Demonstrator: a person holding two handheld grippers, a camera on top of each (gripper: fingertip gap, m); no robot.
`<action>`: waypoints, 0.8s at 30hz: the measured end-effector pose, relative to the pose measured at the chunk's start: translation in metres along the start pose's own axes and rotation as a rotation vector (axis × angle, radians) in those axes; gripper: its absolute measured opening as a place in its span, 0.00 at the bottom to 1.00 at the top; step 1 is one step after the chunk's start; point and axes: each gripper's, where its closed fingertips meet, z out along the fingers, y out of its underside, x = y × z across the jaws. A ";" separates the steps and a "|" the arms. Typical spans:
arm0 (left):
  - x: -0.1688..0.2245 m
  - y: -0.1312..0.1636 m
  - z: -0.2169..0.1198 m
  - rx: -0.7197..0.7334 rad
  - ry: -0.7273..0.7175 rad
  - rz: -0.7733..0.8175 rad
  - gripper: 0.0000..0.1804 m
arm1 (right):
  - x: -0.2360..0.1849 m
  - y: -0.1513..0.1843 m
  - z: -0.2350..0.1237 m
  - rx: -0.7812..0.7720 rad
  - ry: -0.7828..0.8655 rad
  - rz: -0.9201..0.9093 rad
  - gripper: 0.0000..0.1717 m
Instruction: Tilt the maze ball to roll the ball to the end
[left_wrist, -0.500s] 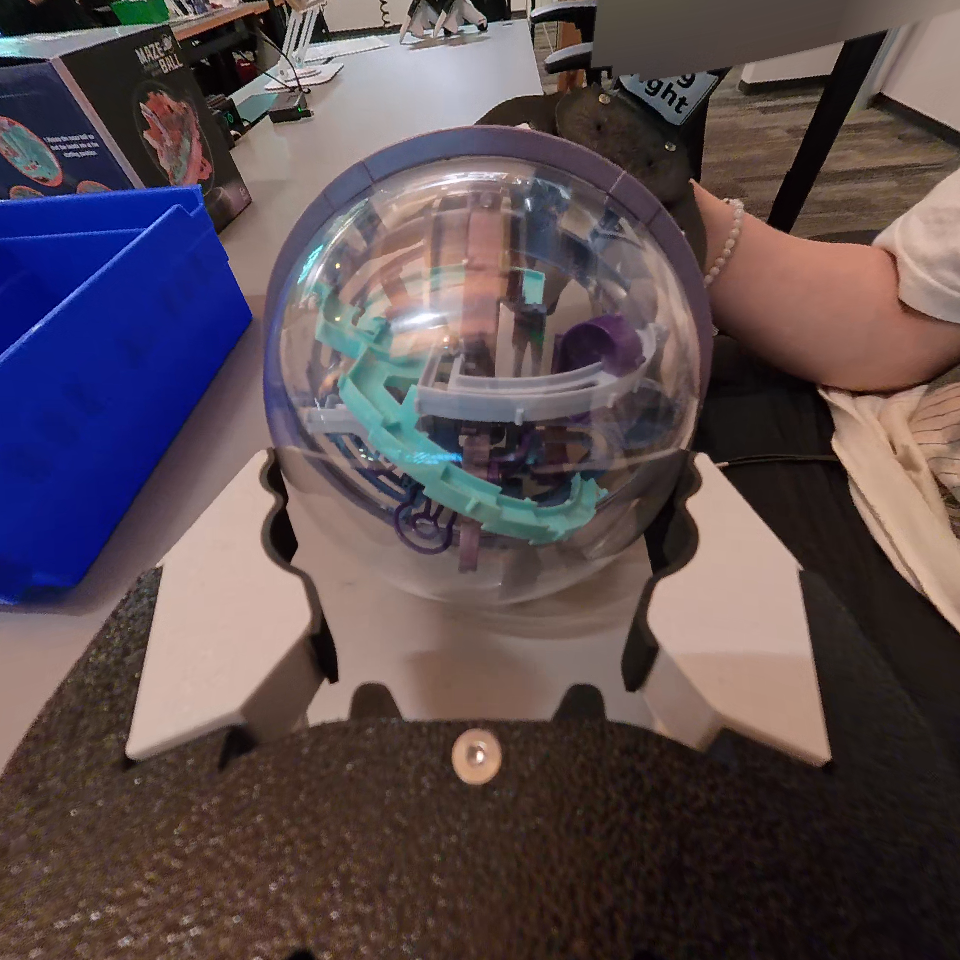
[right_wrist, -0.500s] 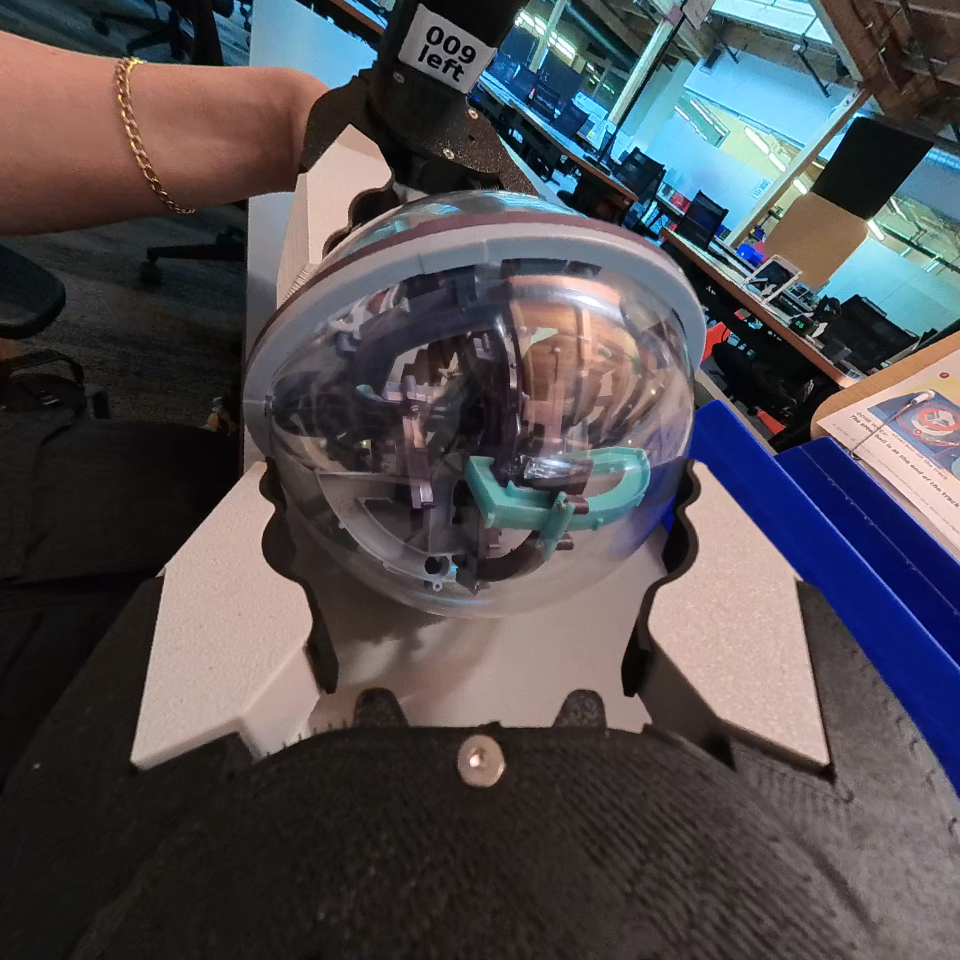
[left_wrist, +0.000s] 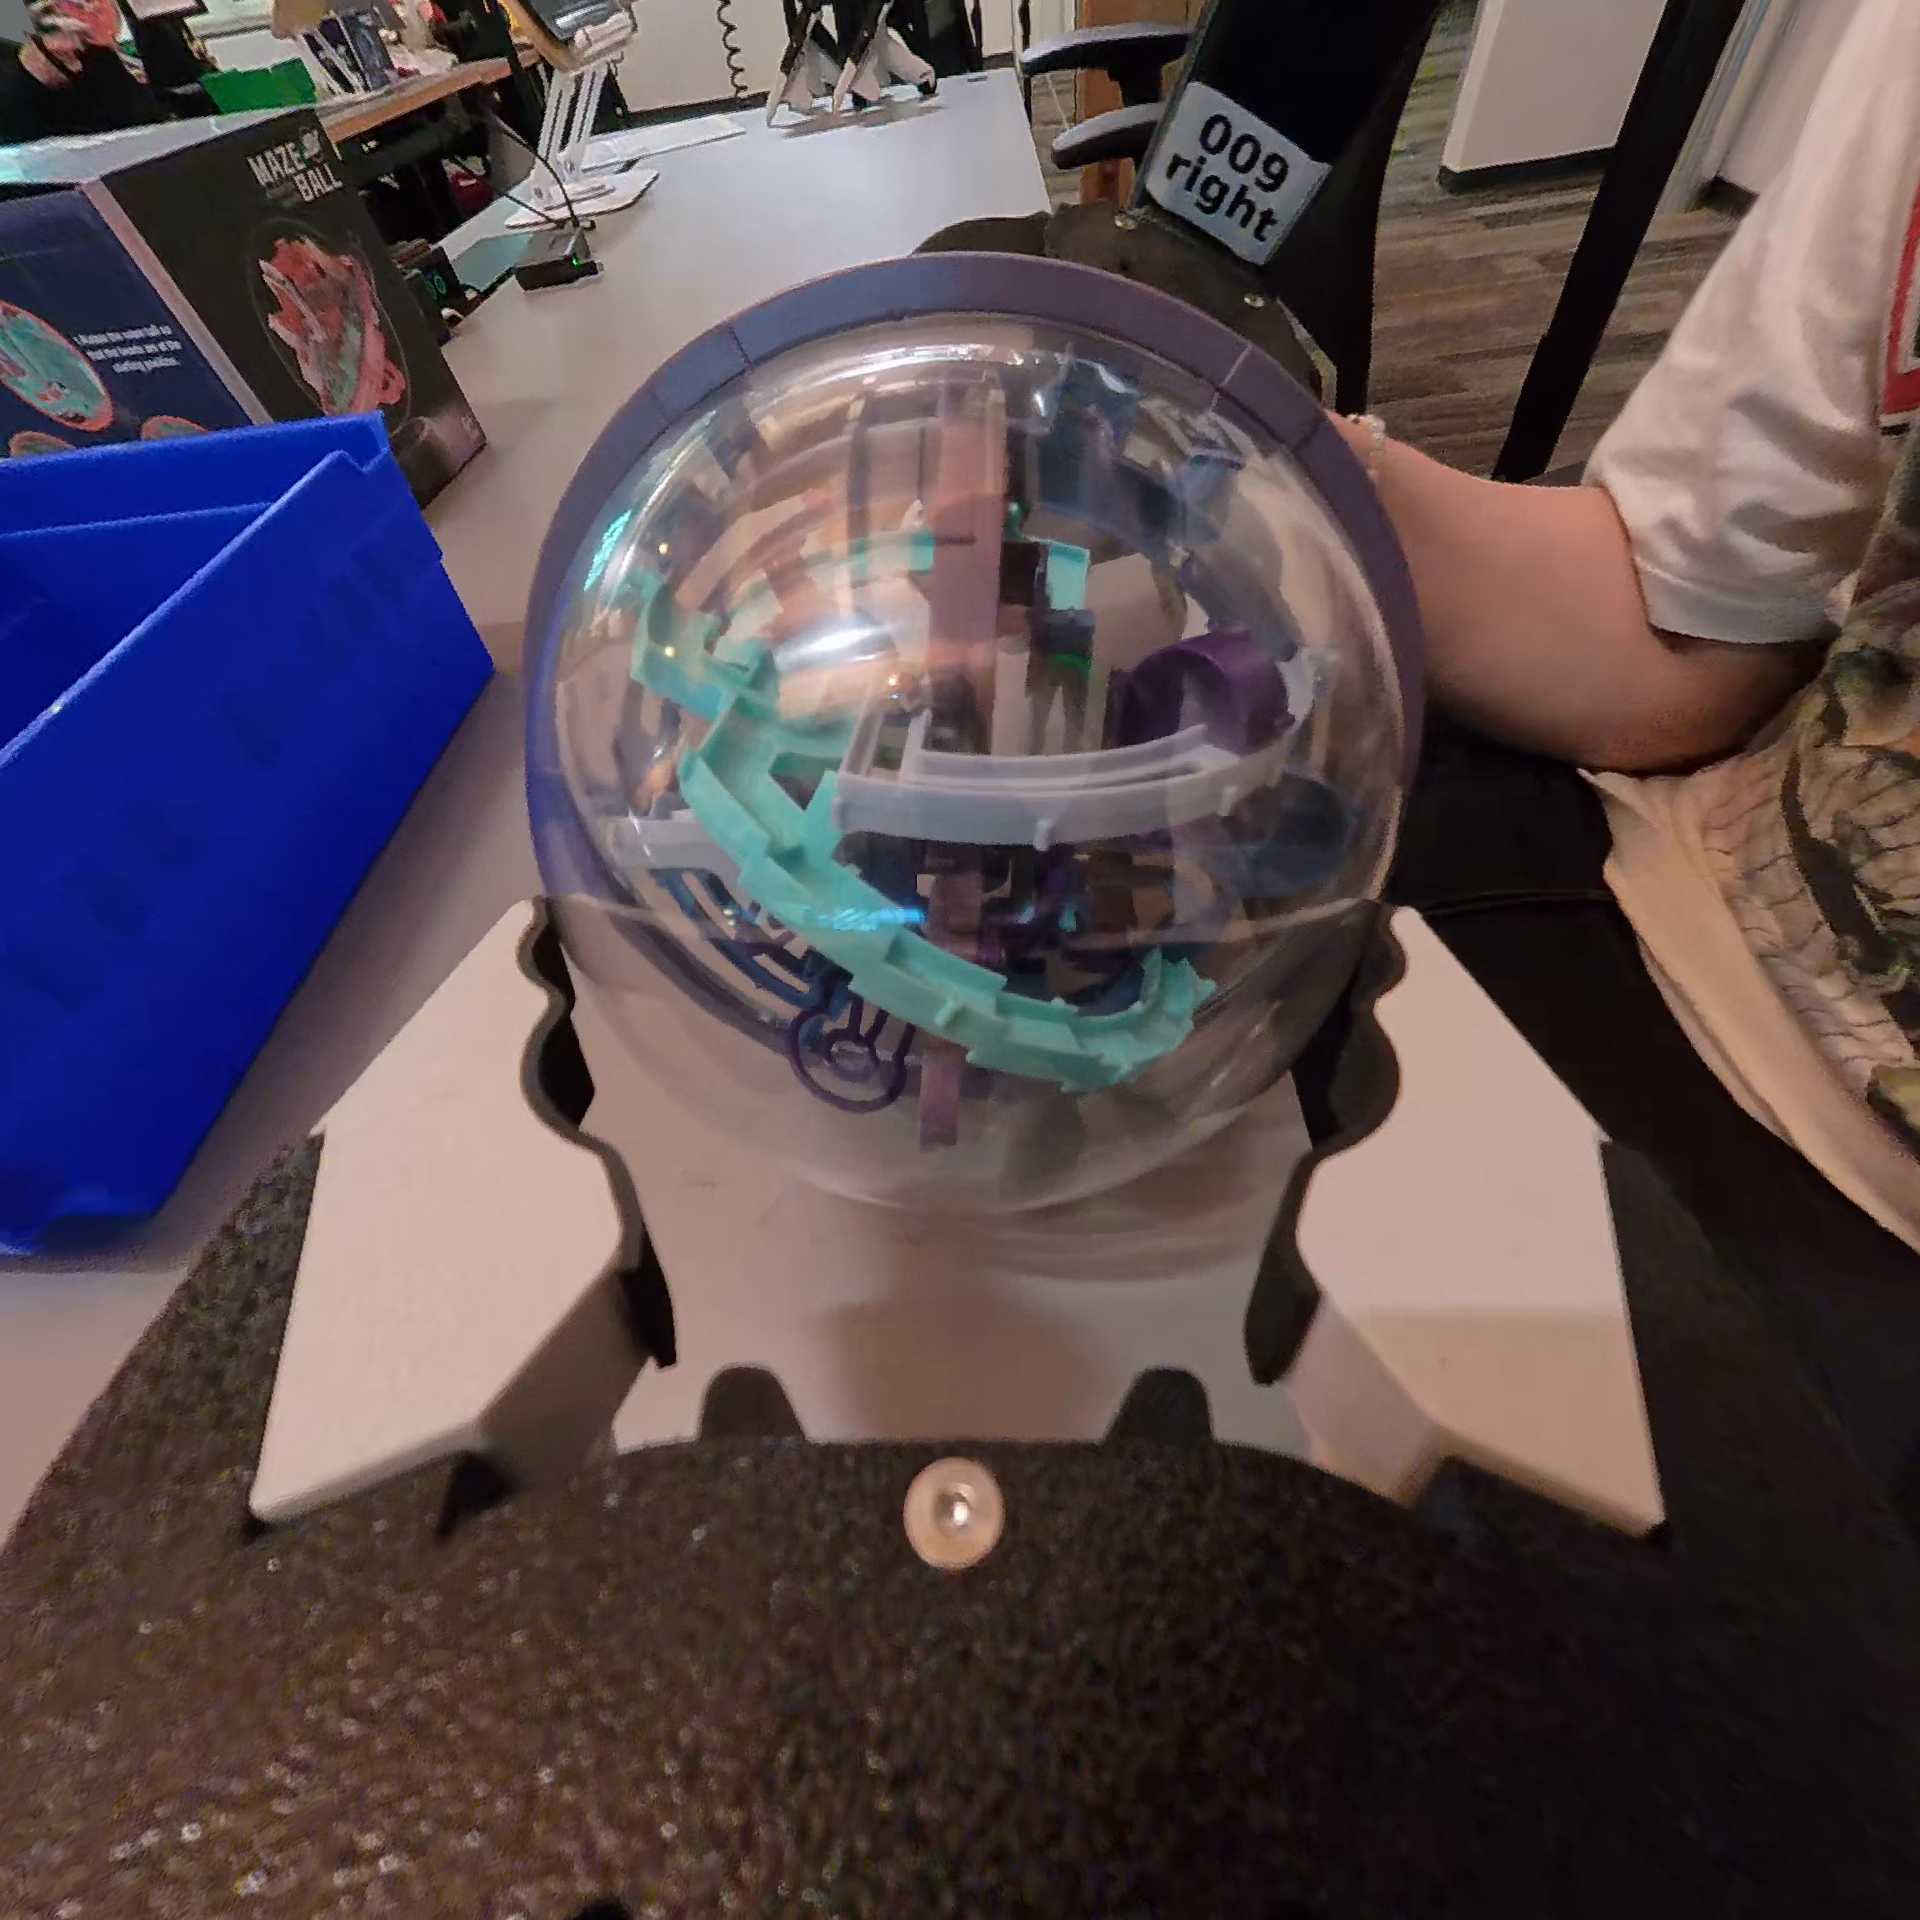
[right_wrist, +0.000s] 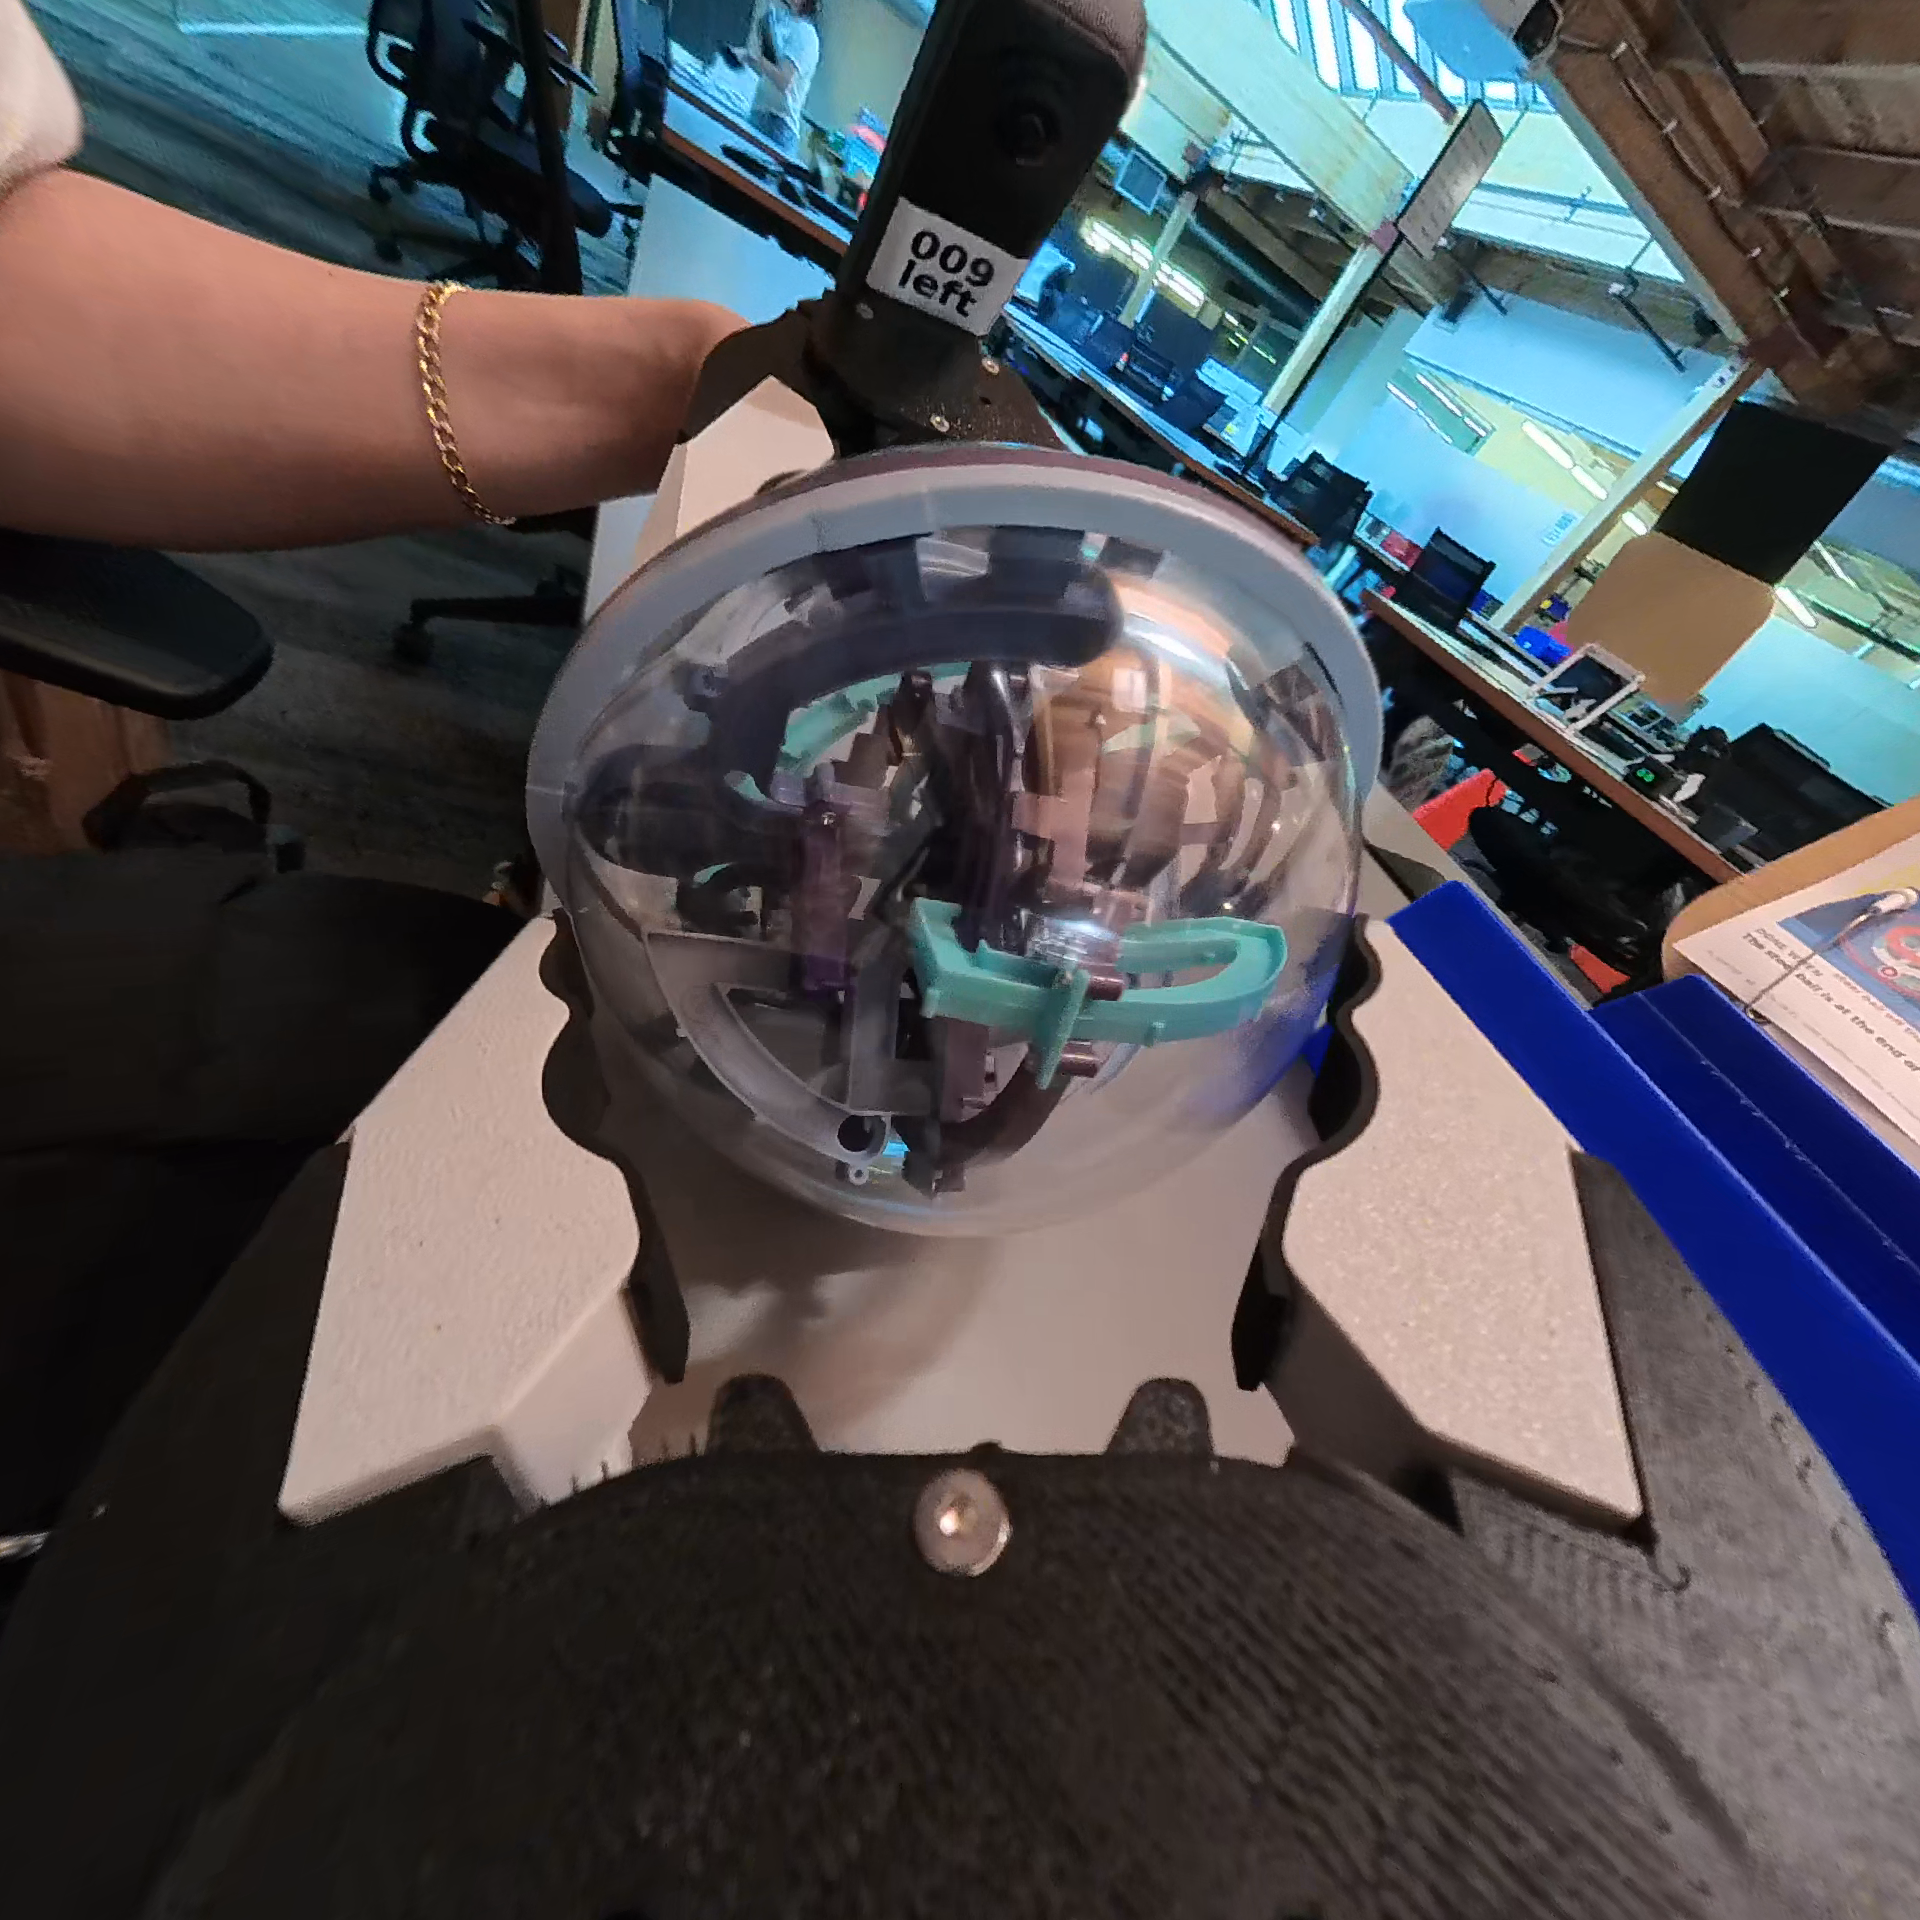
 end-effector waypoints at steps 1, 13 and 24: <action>0.000 0.000 0.000 0.004 0.002 0.006 0.79 | 0.000 -0.001 -0.001 0.010 -0.007 0.003 0.79; 0.002 -0.004 0.005 0.031 0.018 0.022 0.79 | 0.000 -0.005 -0.005 0.045 -0.059 -0.007 0.79; 0.006 -0.002 0.002 0.027 0.028 0.086 0.79 | -0.005 -0.013 -0.005 0.063 -0.065 -0.041 0.78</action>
